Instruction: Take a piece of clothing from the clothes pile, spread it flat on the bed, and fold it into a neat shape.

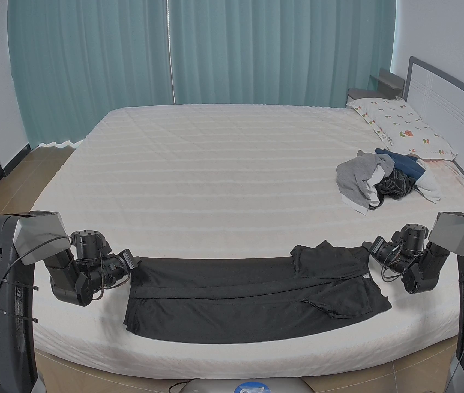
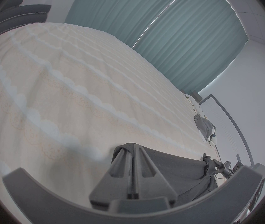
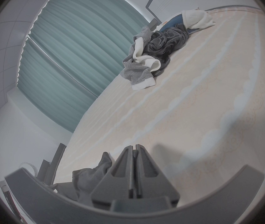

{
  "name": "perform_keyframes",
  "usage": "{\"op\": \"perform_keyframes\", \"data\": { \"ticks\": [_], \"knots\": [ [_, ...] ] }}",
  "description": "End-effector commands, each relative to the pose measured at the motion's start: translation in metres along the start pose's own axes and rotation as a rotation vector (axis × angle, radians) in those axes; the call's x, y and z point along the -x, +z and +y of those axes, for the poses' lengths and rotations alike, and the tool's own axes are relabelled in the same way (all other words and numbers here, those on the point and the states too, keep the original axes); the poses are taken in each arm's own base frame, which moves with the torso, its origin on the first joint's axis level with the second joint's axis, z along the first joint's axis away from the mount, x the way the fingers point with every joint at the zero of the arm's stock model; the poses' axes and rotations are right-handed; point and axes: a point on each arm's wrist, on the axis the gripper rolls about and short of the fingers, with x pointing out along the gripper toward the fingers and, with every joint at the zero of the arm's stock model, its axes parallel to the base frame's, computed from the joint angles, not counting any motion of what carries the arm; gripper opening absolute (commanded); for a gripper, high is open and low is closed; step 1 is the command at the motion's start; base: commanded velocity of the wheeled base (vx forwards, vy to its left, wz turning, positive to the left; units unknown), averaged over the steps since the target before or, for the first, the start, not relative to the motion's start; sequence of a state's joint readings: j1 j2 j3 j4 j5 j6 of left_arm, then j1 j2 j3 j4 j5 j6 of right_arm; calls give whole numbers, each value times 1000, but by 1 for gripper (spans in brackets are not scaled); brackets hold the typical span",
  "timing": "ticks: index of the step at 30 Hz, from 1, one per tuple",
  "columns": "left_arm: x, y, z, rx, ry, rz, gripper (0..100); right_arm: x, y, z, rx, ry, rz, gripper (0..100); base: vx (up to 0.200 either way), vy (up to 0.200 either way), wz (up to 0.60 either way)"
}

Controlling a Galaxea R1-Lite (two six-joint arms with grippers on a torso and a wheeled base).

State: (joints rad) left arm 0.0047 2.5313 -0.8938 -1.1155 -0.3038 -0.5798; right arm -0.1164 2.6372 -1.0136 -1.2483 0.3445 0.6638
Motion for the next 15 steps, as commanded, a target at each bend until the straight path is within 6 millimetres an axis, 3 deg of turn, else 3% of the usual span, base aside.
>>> {"op": "perform_keyframes", "data": {
  "ticks": [1,7,10,15],
  "knots": [
    [-1,-2,2,3,5,7,100,-1,-2,0,7,-1,6,100,0,0,0],
    [-2,-2,2,0,1,1,100,4,4,3,25,13,-23,100,0,0,0],
    [-2,0,2,8,1,-7,100,20,21,22,42,62,-69,100,0,0,0],
    [-2,6,1,42,-7,-25,100,26,5,52,67,114,-15,100,0,0,0]
  ]
}}
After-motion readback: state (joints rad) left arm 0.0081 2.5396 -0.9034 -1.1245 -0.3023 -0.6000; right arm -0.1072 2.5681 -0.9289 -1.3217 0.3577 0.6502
